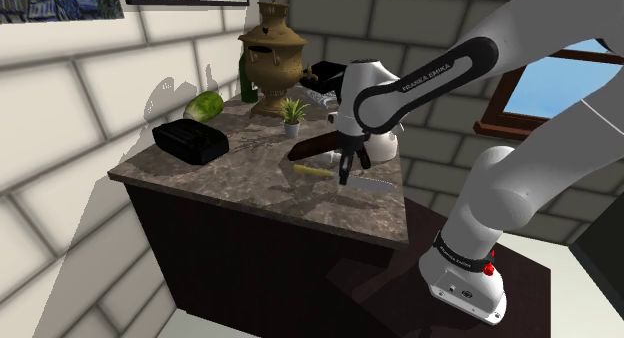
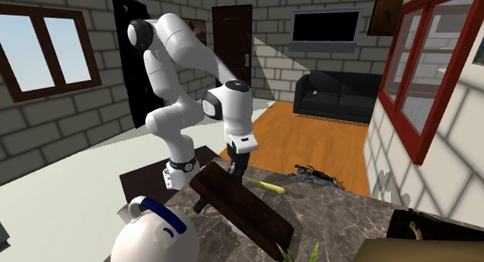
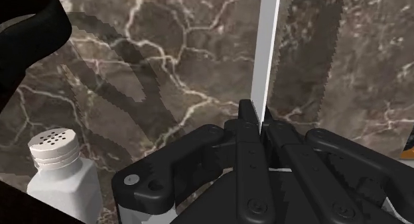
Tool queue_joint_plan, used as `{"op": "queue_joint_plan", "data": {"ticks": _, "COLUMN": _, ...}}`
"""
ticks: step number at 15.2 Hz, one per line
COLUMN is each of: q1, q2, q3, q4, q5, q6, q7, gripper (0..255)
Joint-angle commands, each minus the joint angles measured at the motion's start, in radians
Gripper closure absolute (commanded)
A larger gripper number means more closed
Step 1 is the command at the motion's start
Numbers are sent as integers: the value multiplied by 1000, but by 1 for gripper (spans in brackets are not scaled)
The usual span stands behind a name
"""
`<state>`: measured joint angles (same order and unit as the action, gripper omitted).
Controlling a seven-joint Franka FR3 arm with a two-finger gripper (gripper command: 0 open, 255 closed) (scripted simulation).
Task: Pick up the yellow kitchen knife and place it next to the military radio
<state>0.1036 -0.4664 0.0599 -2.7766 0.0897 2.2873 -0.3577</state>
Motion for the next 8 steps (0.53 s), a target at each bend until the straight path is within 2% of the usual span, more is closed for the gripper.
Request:
{"op": "queue_joint_plan", "data": {"ticks": 1, "q1": -1, "q2": -22, "q3": -1, "q4": 14, "q5": -2, "q6": -36, "q7": 1, "gripper": 255}}
{"op": "queue_joint_plan", "data": {"ticks": 8, "q1": -3, "q2": -84, "q3": -4, "q4": 71, "q5": -7, "q6": -155, "q7": 6, "gripper": 255}}
